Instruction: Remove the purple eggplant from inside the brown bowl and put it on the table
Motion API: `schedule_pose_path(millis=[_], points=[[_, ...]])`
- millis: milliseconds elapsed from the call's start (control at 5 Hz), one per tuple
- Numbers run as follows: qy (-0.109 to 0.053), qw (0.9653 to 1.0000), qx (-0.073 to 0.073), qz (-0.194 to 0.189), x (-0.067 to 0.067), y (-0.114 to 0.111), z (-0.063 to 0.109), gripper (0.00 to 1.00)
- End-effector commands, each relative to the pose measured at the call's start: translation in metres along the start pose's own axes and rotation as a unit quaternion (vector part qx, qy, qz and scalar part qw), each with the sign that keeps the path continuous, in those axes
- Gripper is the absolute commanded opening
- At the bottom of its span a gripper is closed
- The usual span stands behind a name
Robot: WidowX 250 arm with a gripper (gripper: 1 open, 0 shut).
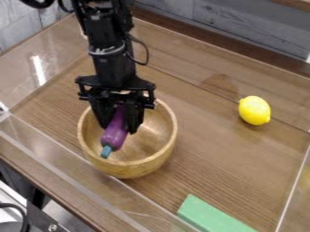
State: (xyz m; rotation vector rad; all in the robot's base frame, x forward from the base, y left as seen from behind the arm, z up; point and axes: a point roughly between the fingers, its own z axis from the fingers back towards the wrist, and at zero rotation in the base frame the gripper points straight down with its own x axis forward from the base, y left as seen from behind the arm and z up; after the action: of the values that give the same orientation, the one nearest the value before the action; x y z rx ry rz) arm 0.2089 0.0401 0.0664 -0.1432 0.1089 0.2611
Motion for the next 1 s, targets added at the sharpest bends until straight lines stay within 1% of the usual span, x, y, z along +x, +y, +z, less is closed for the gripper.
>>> schedule_pose_path(millis=[0, 200, 400, 600, 800], points=[[-0.035, 0.9993, -0.008, -0.010, 0.008, -0.015, 0.024, 0.00], [-0.038, 0.9990, -0.018, -0.014, 0.008, -0.028, 0.033, 0.00], [-0.039, 0.9985, -0.026, -0.029, 0.009, -0.052, 0.039, 0.00], [-0.037, 0.9978, -0.034, -0.043, 0.007, -0.085, 0.036, 0.00], [-0.034, 0.9976, -0.038, -0.047, 0.001, -0.117, 0.025, 0.00]])
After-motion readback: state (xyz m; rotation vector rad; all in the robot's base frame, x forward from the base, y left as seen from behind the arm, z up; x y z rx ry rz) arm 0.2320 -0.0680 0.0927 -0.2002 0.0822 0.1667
